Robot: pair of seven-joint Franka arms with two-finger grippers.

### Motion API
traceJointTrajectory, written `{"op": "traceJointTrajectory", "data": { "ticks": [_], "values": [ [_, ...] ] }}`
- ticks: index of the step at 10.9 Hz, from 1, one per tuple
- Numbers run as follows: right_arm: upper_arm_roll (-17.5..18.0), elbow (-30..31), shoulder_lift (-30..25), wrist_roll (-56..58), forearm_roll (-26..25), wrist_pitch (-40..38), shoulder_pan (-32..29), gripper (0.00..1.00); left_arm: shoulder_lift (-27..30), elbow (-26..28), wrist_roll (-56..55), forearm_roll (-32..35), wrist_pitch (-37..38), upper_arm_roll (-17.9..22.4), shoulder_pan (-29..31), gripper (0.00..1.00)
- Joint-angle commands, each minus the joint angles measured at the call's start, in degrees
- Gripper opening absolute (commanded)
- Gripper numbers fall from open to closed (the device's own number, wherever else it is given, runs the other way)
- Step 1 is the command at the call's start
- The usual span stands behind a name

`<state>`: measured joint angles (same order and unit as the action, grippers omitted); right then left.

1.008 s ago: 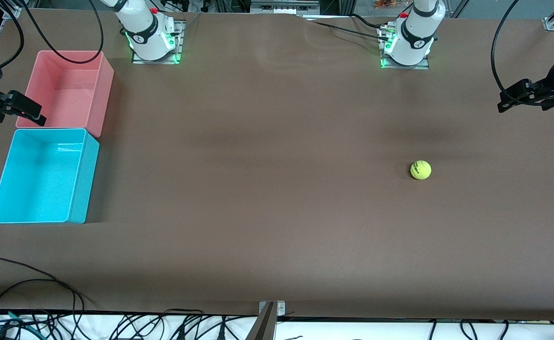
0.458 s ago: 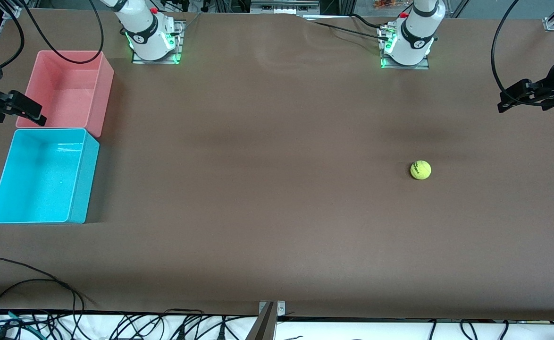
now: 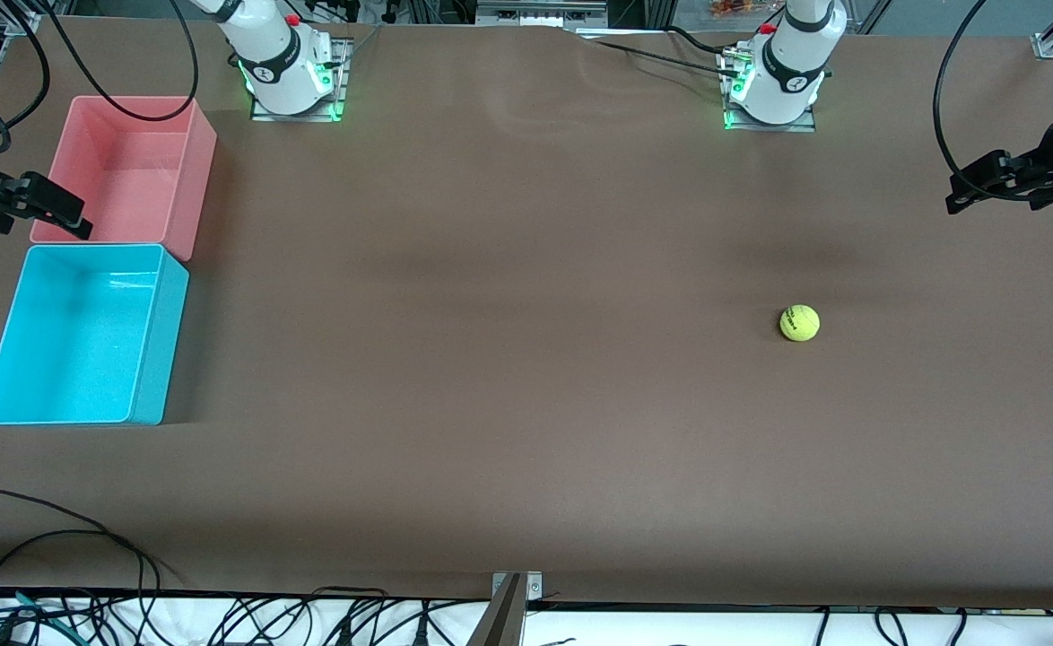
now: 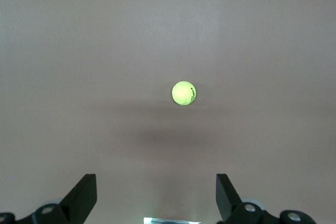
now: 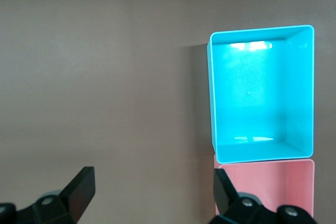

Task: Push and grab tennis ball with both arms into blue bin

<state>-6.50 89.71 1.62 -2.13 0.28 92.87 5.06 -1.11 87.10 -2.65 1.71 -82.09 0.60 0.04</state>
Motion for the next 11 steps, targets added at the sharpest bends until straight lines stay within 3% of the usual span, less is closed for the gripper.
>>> {"op": "traceJointTrajectory", "data": {
  "ticks": [1,11],
  "values": [
    [-0.1,-1.7,0.6,-0.8,0.7,-1.4,0.5,1.0,-0.6,-1.8,1.4,-1.4,1.2,0.4,0.3,1.0],
    [-0.1,-1.8,0.6,-0.9,0.7,-1.3,0.4,1.0,0.1,-0.6,1.9,-0.8,-2.7,0.2,0.1,1.0]
  ]
}}
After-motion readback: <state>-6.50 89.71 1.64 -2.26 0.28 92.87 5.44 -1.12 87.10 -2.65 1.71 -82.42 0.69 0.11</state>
